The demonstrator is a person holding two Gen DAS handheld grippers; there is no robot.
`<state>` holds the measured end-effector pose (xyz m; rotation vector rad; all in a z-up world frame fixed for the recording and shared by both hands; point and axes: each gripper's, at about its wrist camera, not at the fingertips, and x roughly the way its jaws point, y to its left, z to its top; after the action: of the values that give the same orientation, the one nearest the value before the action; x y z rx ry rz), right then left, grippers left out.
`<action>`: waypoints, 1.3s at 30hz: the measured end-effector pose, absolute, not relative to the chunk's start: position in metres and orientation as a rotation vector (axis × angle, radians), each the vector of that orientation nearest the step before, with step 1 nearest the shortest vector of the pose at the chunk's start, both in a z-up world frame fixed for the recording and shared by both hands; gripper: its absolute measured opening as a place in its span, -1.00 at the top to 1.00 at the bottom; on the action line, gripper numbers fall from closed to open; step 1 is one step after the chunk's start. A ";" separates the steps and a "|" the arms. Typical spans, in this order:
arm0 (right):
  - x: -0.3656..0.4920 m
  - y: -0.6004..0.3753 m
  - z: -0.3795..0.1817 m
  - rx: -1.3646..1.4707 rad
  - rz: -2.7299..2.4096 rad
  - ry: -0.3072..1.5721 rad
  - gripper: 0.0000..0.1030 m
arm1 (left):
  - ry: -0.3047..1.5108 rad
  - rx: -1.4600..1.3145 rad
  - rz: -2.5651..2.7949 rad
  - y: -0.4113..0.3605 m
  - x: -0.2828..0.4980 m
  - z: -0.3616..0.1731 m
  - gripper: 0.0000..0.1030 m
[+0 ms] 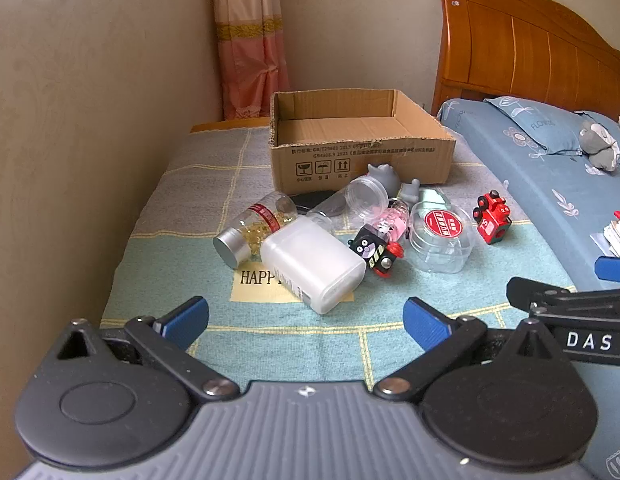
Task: Organize rigid objects
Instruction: 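Move the left gripper toward the white plastic bottle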
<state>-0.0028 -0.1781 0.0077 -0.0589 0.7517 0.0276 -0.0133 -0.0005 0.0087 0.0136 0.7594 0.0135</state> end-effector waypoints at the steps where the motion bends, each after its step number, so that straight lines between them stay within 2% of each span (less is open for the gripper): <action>1: -0.003 -0.178 0.008 -0.060 0.026 0.752 -1.00 | 0.758 0.013 0.013 0.000 -0.013 0.009 -0.99; 39: 0.021 -0.177 0.000 -0.081 0.032 0.762 -1.00 | 0.707 0.032 -0.134 0.002 0.007 0.000 -0.99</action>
<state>0.0212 -0.1766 0.0000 -0.0814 0.7618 0.0321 0.0072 0.0025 -0.0004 0.0319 0.7068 -0.1344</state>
